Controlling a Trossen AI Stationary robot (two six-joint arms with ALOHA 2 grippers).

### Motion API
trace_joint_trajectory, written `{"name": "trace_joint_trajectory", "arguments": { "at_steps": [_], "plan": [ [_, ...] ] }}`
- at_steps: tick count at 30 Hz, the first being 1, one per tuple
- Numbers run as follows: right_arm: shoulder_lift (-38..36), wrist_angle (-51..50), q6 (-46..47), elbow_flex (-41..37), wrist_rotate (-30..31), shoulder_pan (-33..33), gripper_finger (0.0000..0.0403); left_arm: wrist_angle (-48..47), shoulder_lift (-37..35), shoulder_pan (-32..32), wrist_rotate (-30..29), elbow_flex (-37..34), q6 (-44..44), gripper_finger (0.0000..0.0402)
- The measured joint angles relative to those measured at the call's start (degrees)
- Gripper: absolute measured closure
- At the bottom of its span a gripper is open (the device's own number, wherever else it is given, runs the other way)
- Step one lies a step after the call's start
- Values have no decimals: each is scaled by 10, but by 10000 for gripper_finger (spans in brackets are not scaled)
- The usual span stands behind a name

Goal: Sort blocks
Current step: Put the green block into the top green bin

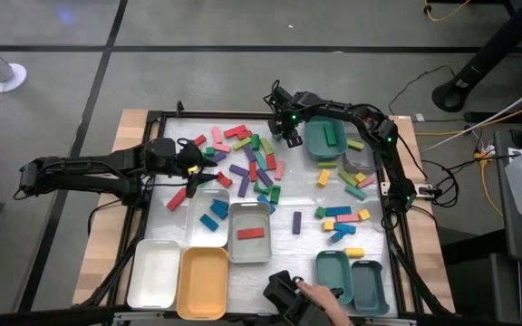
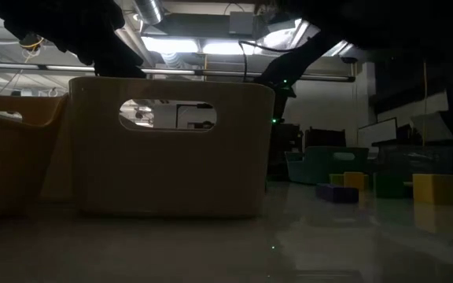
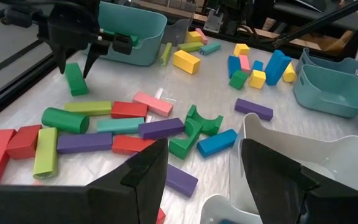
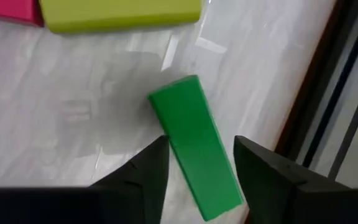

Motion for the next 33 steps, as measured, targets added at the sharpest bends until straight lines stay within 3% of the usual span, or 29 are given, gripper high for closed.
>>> {"name": "trace_joint_trajectory", "arguments": {
  "at_steps": [7, 21, 33],
  "plan": [
    [26, 11, 3, 3, 30, 0, 261, 0, 1, 0, 0, 0, -1, 208],
    [32, 36, 30, 2, 50, 0, 260, 0, 2, 0, 0, 0, 2, 208],
    [33, 55, 48, 0, 110, 20, 260, -1, 2, 0, 0, 0, 2, 208]
  ]
}}
